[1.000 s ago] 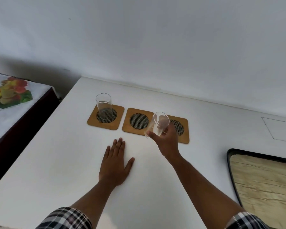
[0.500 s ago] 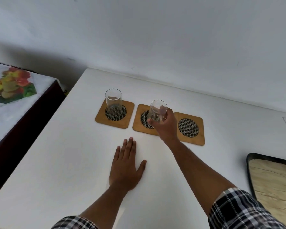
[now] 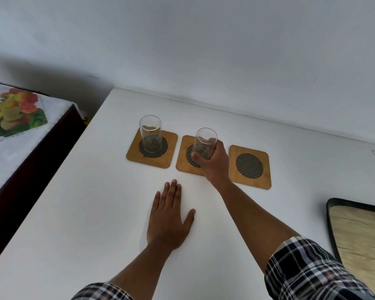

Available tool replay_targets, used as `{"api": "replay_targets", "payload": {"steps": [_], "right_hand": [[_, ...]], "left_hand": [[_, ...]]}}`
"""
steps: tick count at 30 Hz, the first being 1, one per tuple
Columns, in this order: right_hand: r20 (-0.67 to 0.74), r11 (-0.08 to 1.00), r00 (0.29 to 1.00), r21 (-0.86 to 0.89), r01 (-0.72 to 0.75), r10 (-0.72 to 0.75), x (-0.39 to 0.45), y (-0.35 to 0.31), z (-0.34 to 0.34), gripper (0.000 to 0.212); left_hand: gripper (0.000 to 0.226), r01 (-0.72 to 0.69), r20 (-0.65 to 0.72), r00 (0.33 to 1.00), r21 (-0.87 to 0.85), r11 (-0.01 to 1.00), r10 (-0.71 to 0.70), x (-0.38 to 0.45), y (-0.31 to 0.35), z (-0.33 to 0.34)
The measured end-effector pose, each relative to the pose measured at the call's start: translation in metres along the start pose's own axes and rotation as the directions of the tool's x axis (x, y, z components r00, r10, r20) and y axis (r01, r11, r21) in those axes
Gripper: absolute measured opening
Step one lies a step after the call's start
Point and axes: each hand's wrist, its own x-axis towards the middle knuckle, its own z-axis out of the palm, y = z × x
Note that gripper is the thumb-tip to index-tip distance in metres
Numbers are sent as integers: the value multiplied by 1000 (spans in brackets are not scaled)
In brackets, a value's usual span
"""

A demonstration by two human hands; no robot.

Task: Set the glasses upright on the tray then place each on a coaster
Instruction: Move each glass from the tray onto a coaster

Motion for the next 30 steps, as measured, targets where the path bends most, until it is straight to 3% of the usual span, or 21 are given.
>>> {"api": "replay_targets", "payload": {"steps": [12, 19, 26, 30], "right_hand": [[65, 994, 997, -99, 43, -36, 2, 1, -3, 74], [-11, 998, 1000, -60, 5, -5, -28, 19, -13, 88], [-8, 989, 998, -134, 66, -68, -66, 38, -53, 80], [-32, 991, 999, -128, 29, -34, -84, 54, -86, 74]], "left_hand": [[84, -7, -24, 1000, -6, 1000, 7, 0, -2, 2], [86, -10, -9, 1000, 16, 1000, 10, 1, -2, 1], [86, -38, -25, 999, 46, 998, 39, 0, -5, 0], [86, -53, -29, 998, 78, 996, 55, -2, -4, 0]]}}
